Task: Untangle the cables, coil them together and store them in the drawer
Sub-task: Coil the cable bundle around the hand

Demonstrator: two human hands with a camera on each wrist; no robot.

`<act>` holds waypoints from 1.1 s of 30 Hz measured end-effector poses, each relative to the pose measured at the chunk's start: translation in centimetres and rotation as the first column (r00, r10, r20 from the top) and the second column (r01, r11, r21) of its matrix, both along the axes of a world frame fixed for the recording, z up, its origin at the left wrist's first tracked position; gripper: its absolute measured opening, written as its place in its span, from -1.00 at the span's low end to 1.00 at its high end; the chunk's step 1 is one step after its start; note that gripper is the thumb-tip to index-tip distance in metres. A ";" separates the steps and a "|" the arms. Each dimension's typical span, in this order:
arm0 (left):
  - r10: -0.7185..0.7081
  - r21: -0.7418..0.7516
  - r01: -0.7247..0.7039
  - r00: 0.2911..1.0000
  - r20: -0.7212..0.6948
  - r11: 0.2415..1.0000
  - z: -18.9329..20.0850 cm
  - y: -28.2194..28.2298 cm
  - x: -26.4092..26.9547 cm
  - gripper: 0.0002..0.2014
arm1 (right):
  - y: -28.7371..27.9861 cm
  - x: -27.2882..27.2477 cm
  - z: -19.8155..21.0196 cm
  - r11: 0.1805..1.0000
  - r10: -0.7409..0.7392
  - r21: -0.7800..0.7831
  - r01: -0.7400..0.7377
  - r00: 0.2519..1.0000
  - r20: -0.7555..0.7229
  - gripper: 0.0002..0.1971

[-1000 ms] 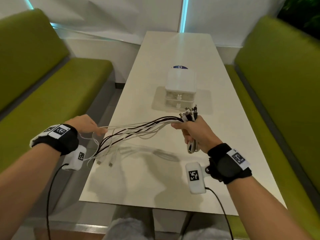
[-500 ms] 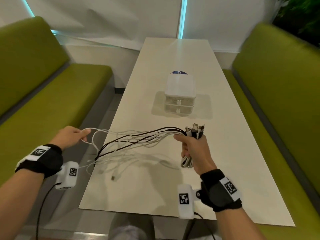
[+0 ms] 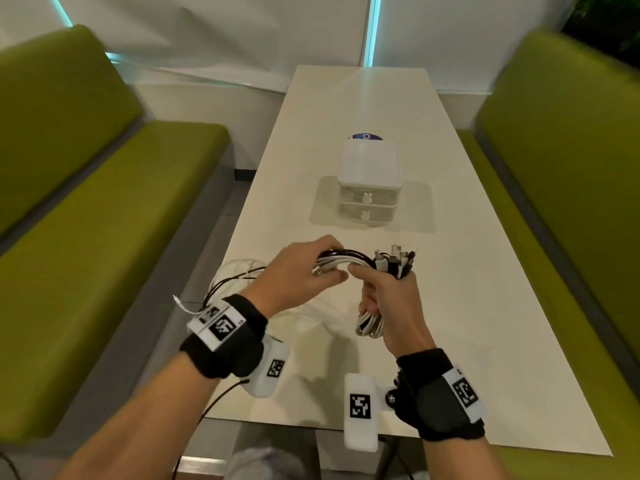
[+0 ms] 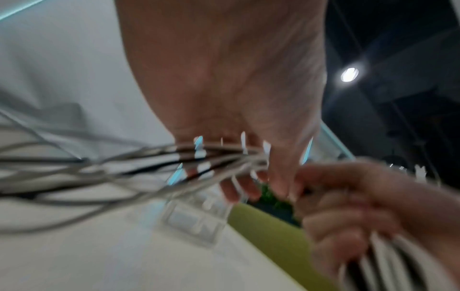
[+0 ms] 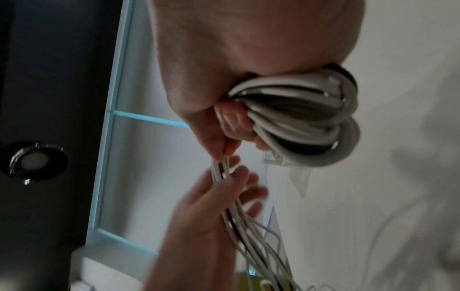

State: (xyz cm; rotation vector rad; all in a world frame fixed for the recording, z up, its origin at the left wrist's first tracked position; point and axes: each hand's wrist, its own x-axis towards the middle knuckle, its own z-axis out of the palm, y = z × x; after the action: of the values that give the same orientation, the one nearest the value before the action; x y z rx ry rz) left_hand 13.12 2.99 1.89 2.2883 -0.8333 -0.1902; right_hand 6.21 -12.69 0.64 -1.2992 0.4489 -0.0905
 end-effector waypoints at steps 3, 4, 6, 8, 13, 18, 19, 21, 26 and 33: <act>0.171 -0.021 -0.172 0.984 -0.051 0.985 -2.2 0.3 -0.1 -0.72 | -0.3 -0.3 -0.3 0.999 -0.027 -0.020 0.027 1.000 -0.009 -0.66; 0.186 -0.010 -0.187 0.981 -0.060 0.982 -2.6 0.4 -0.2 -0.70 | -0.3 -0.2 -0.5 0.999 -0.032 -0.026 0.032 0.999 -0.023 -0.68; 0.204 -0.008 -0.205 0.977 -0.066 0.979 -2.8 0.5 -0.3 -0.69 | -0.1 0.3 -0.7 0.999 -0.046 0.013 0.047 0.997 -0.064 -0.72; 0.217 0.001 -0.218 0.974 -0.067 0.976 -2.8 0.7 -0.1 -0.69 | 0.1 0.8 -0.8 0.992 -0.055 0.105 0.065 0.994 -0.098 -0.78; 0.292 0.012 -0.293 0.949 -0.117 0.956 -2.1 2.4 0.3 -0.58 | -0.1 1.5 -0.8 0.989 -0.006 0.148 0.022 0.994 -0.111 -0.73; 0.220 0.026 -0.219 0.950 -0.223 0.975 -1.4 3.2 0.6 -0.45 | -0.4 2.0 -1.0 0.986 0.025 0.165 -0.009 0.995 -0.097 -0.70; 0.203 0.047 -0.198 0.952 -0.229 0.979 -1.3 3.3 0.6 -0.45 | -0.4 2.1 -1.0 0.985 0.023 0.172 -0.006 0.995 -0.096 -0.68; 0.199 0.111 -0.177 0.952 -0.234 0.978 -1.3 4.0 0.6 -0.49 | -0.8 2.2 -1.0 0.983 0.003 0.184 0.015 0.996 -0.095 -0.64; 0.270 0.329 -0.191 0.939 -0.213 0.925 -2.7 7.0 2.2 -0.51 | -1.4 2.6 -1.8 0.983 -0.046 0.169 0.065 0.992 -0.114 -0.58; 0.455 0.328 -0.400 0.884 -0.110 0.856 -3.3 8.3 2.9 -0.37 | -1.1 2.9 -1.4 0.991 -0.023 0.125 0.037 0.994 -0.108 -0.52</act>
State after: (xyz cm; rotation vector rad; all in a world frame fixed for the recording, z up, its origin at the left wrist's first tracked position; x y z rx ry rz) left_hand 15.97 11.27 -1.36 2.6233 -0.1879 -0.3364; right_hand 9.09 -13.75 -0.73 -1.1761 0.5569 -0.0172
